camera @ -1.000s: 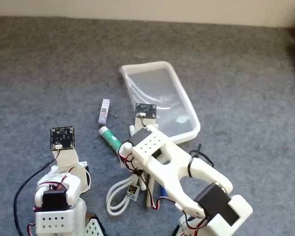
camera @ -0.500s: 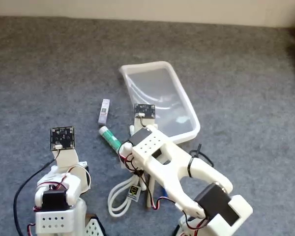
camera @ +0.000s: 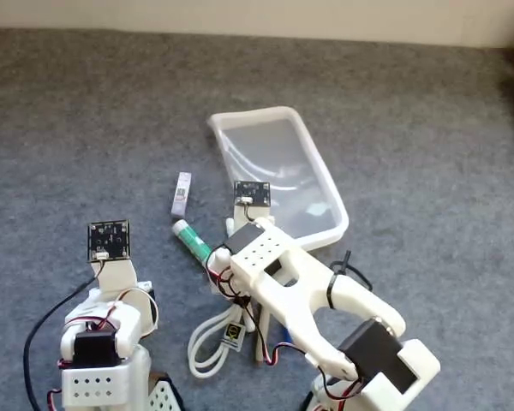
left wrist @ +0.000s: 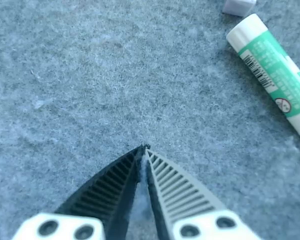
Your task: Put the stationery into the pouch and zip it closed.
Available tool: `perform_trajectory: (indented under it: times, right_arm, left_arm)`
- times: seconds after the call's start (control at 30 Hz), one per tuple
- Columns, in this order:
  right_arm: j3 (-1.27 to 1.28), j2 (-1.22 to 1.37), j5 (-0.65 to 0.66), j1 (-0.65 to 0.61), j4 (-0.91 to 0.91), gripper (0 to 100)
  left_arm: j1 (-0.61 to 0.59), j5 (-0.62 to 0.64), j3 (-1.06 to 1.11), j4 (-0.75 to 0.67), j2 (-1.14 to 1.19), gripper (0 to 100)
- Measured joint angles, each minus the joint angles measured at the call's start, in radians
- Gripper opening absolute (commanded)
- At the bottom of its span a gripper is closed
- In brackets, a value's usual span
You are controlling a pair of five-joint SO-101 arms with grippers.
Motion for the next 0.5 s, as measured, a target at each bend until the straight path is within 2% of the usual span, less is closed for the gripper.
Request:
perform_trajectory:
  times: [0.5]
  right_arm:
    - [0.000, -0.080, 0.000, 0.000, 0.006, 13.0]
  left_arm:
    - [0.000, 0.000, 0.000, 0.000, 0.000, 1]
